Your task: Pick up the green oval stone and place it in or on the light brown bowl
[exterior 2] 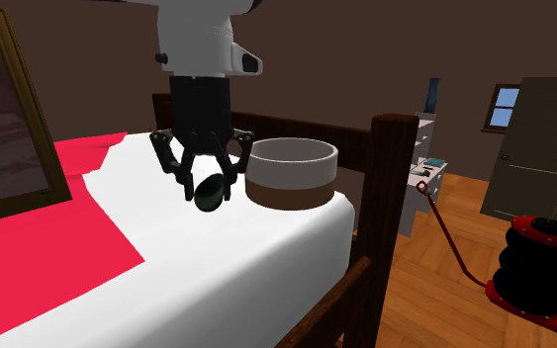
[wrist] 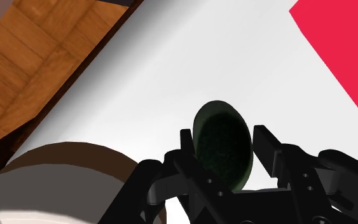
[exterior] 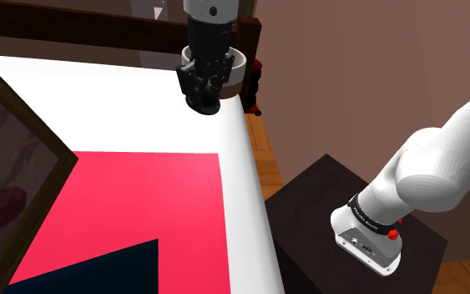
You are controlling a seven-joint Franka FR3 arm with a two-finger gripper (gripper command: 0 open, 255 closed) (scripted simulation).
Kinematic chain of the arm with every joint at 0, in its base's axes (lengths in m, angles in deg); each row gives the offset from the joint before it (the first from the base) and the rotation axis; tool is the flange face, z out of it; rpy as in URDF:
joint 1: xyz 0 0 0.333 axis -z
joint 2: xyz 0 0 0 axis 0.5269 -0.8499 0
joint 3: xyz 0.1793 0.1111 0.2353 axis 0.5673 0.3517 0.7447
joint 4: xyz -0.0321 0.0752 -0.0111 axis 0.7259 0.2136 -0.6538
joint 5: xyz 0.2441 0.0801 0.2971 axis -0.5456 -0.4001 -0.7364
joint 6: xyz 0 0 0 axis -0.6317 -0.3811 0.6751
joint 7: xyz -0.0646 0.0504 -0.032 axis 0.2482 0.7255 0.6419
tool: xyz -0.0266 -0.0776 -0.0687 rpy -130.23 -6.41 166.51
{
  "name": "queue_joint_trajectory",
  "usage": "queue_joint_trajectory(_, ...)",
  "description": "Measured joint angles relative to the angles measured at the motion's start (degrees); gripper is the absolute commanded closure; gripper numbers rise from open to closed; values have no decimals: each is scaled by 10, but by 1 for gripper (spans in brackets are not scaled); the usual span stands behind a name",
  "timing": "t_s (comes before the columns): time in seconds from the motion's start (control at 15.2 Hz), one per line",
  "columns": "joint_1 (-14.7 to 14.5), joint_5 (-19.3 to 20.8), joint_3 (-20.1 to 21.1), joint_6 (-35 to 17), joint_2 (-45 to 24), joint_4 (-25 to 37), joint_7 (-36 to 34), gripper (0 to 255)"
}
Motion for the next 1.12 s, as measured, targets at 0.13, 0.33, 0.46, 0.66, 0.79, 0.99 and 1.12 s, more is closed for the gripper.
queue_joint_trajectory(0.13,1,-1,-1,13,2,11,1,255)
queue_joint_trajectory(0.33,1,0,-1,36,1,36,-1,255)
queue_joint_trajectory(0.46,1,1,-1,52,0,52,-2,255)
queue_joint_trajectory(0.66,2,3,-2,76,-2,79,-3,255)
queue_joint_trajectory(0.79,2,4,-2,92,-6,97,-5,255)
queue_joint_trajectory(0.99,2,6,-1,116,-10,125,-8,255)
queue_joint_trajectory(1.12,2,8,-1,131,-14,144,-9,255)
